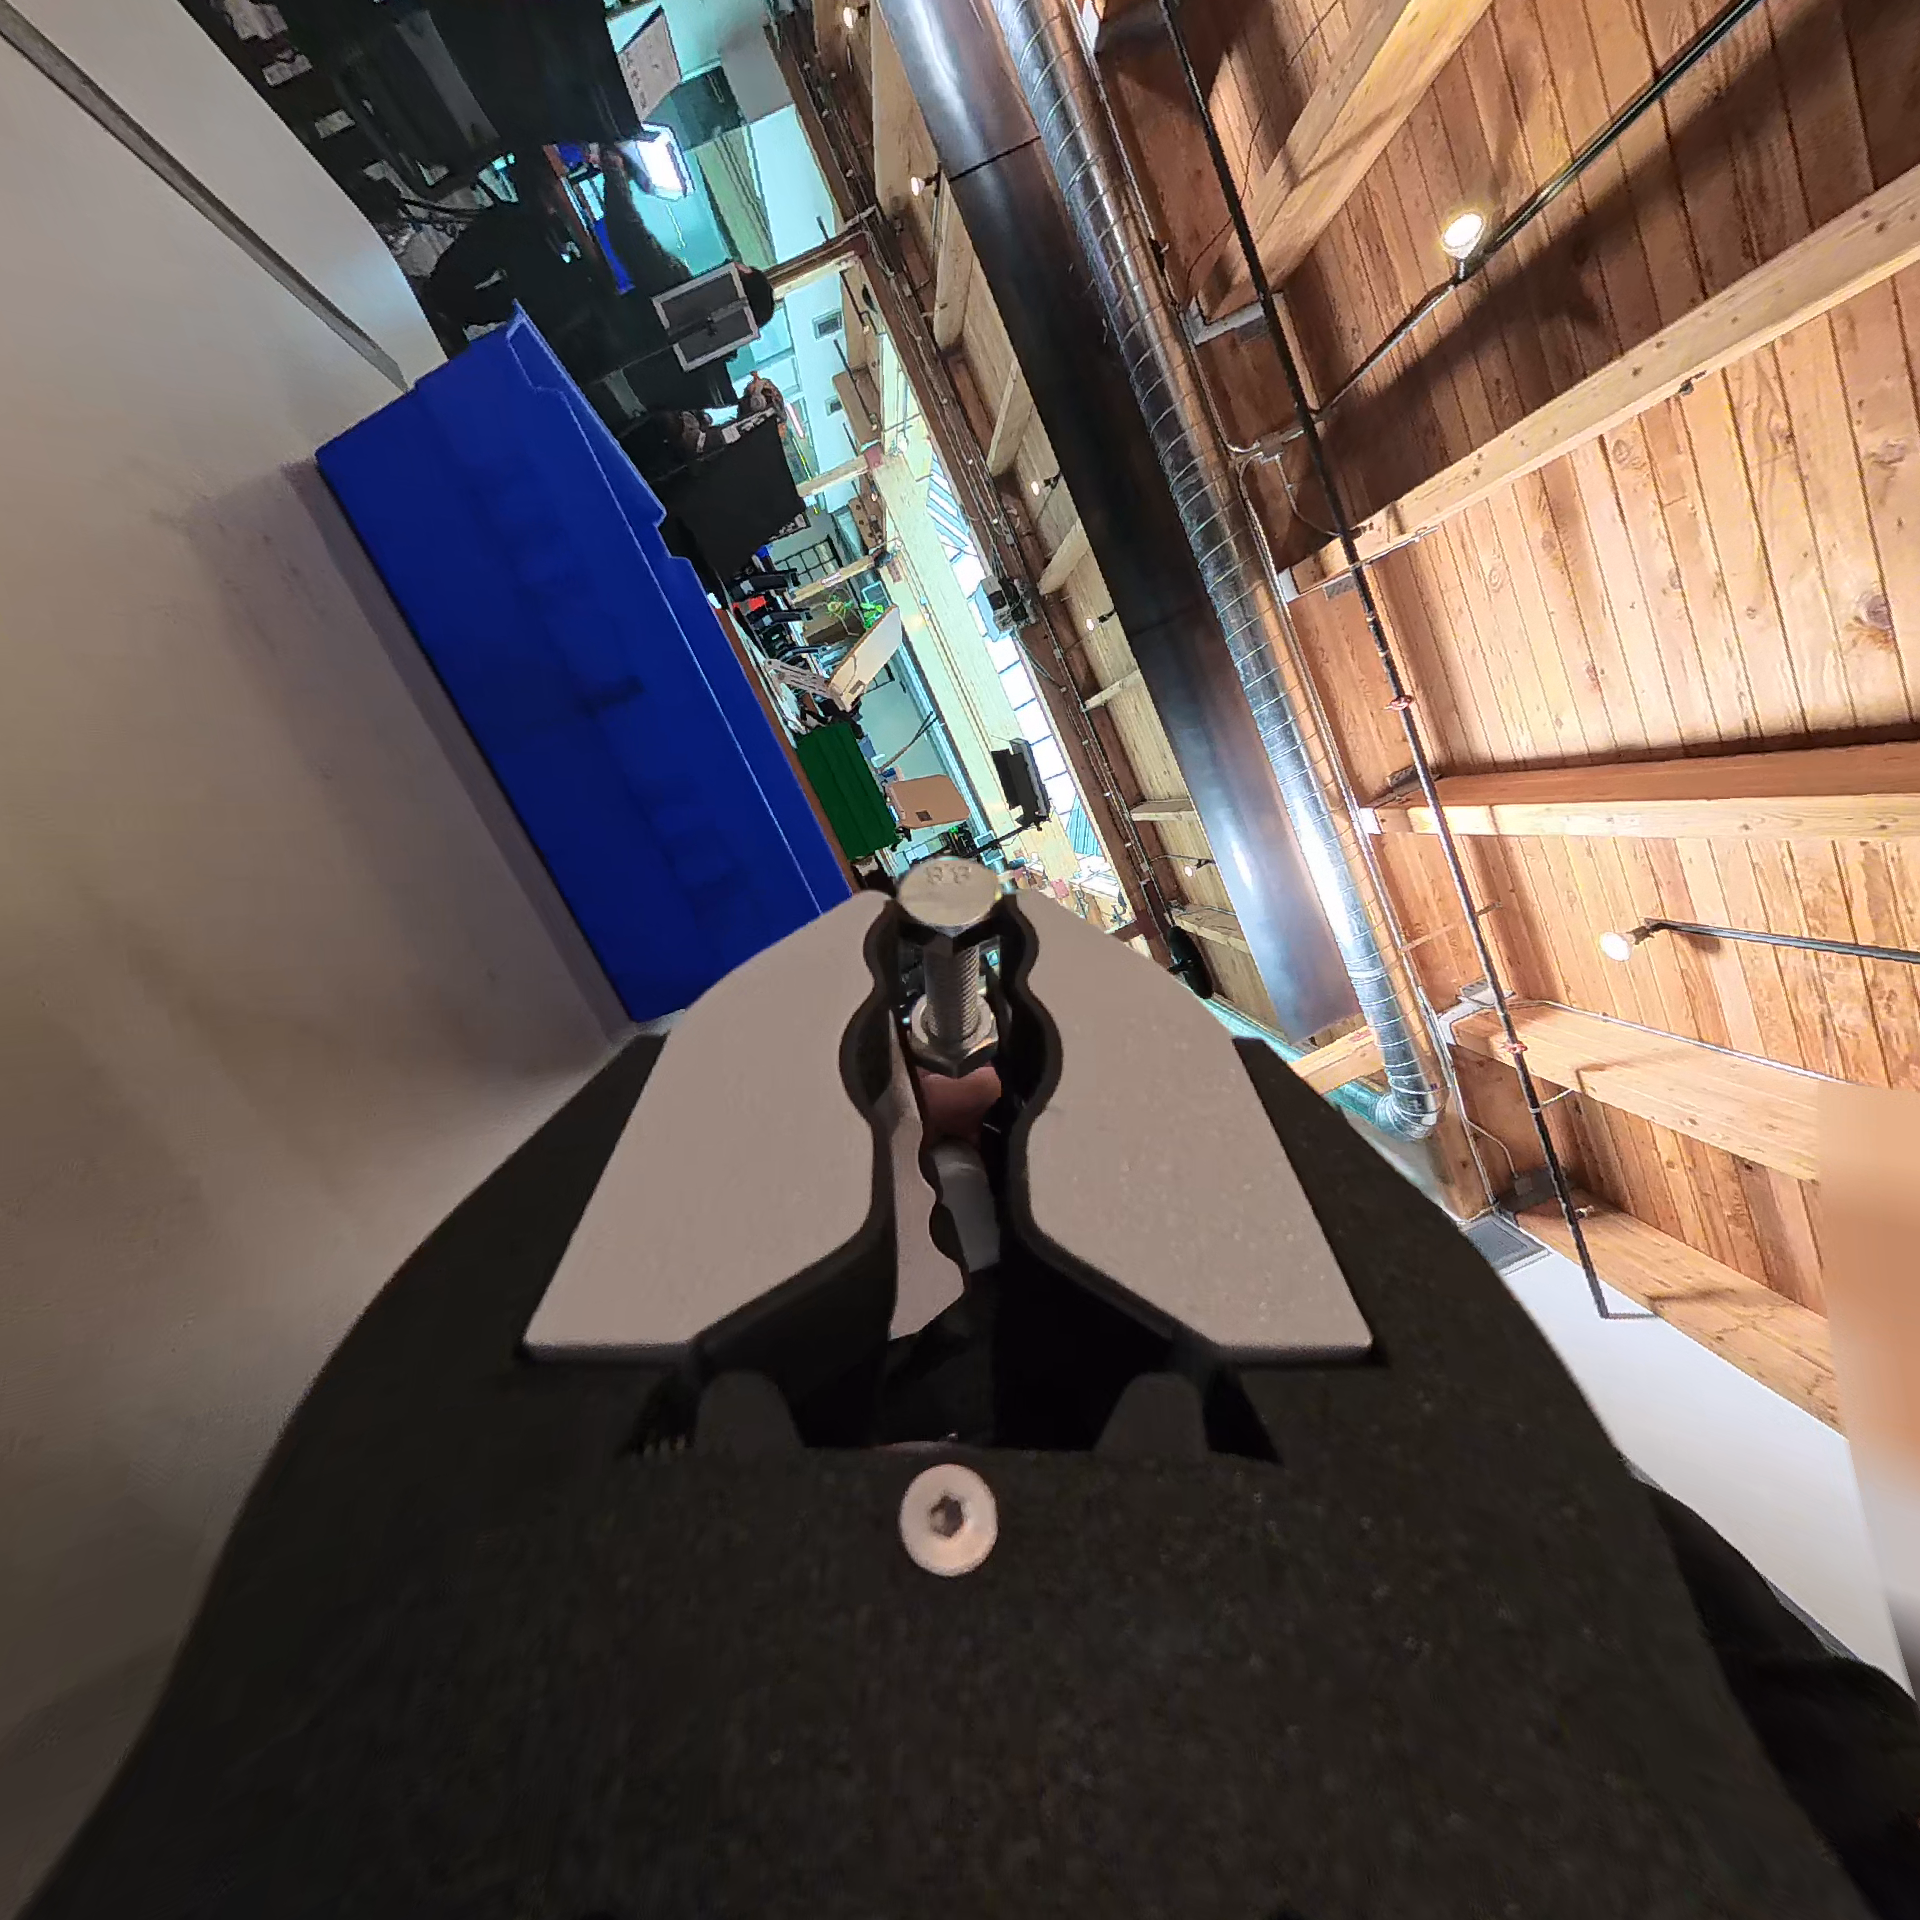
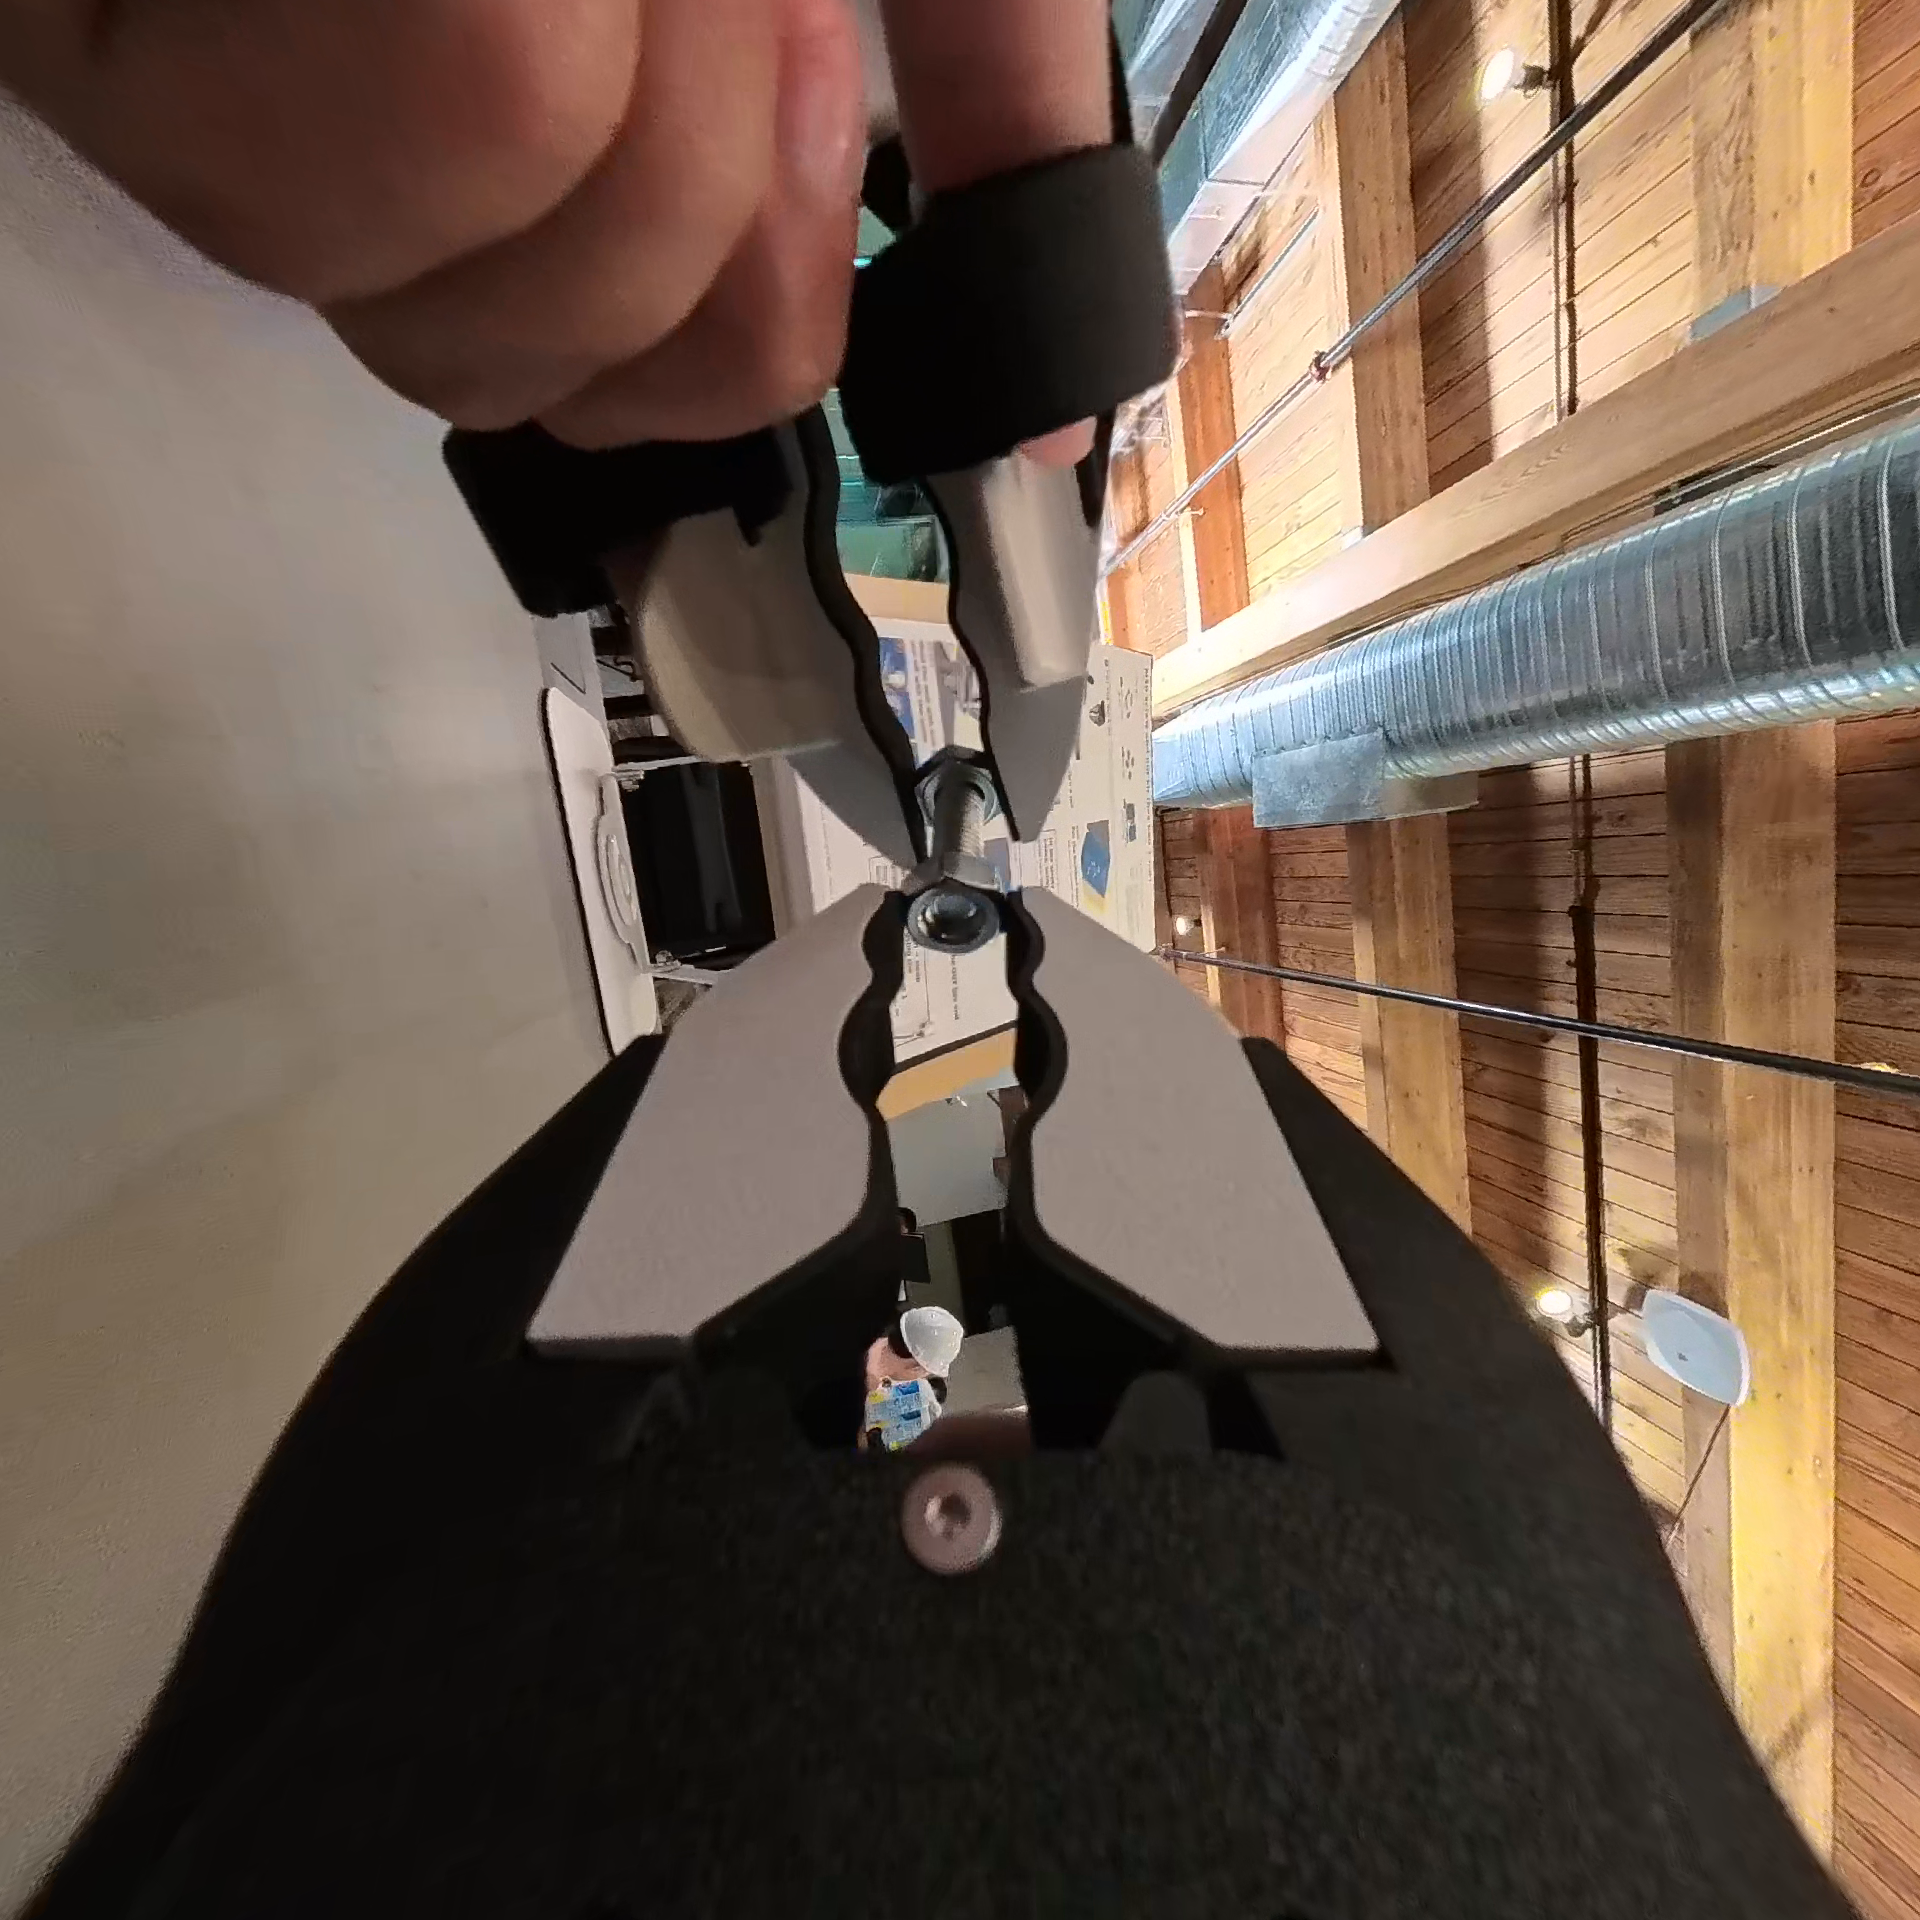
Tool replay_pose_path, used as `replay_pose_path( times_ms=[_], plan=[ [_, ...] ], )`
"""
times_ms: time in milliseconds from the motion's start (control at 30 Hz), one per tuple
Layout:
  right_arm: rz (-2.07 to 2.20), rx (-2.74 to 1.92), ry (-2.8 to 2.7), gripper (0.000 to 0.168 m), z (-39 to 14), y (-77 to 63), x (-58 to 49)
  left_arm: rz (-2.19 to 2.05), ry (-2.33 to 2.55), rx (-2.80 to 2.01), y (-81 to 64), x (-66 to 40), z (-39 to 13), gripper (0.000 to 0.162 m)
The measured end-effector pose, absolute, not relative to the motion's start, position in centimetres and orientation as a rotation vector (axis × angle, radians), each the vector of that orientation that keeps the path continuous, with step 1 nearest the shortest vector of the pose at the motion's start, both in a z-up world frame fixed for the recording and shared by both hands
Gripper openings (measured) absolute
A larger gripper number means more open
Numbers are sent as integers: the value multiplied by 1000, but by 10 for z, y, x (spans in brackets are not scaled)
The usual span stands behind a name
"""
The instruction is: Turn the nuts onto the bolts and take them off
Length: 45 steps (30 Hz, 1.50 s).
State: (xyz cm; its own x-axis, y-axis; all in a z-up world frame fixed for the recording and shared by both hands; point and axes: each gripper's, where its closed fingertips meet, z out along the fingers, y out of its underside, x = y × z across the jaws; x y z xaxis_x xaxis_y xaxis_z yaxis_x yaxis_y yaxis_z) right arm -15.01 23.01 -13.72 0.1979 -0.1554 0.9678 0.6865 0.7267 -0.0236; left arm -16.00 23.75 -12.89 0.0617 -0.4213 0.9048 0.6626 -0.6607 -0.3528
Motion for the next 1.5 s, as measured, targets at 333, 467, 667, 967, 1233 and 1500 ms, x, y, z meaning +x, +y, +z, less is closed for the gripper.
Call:
replay_pose_path(
  times_ms=[333, 467, 667, 967, 1233, 1500],
  plan=[
    [-425, -635, -1197, 24, -139, 227, -152, -1724, -205, -1528, 236, -158, -126, 16],
    [-324, -730, -1243, 57, -148, 226, -158, -1737, -214, -1519, 236, -159, -127, 16],
    [119, -947, -1193, 69, -151, 221, -157, -1680, -190, -1518, 238, -168, -126, 16],
    [1883, -1603, -748, 83, -141, 190, -182, -1551, 25, -1396, 228, -194, -102, 17],
    [2769, -1532, -1, 64, -127, 193, -179, -1518, 129, -1367, 221, -188, -99, 17],
    [2909, -1377, 148, 56, -121, 195, -172, -1505, 254, -1338, 210, -174, -95, 17]
  ],
)
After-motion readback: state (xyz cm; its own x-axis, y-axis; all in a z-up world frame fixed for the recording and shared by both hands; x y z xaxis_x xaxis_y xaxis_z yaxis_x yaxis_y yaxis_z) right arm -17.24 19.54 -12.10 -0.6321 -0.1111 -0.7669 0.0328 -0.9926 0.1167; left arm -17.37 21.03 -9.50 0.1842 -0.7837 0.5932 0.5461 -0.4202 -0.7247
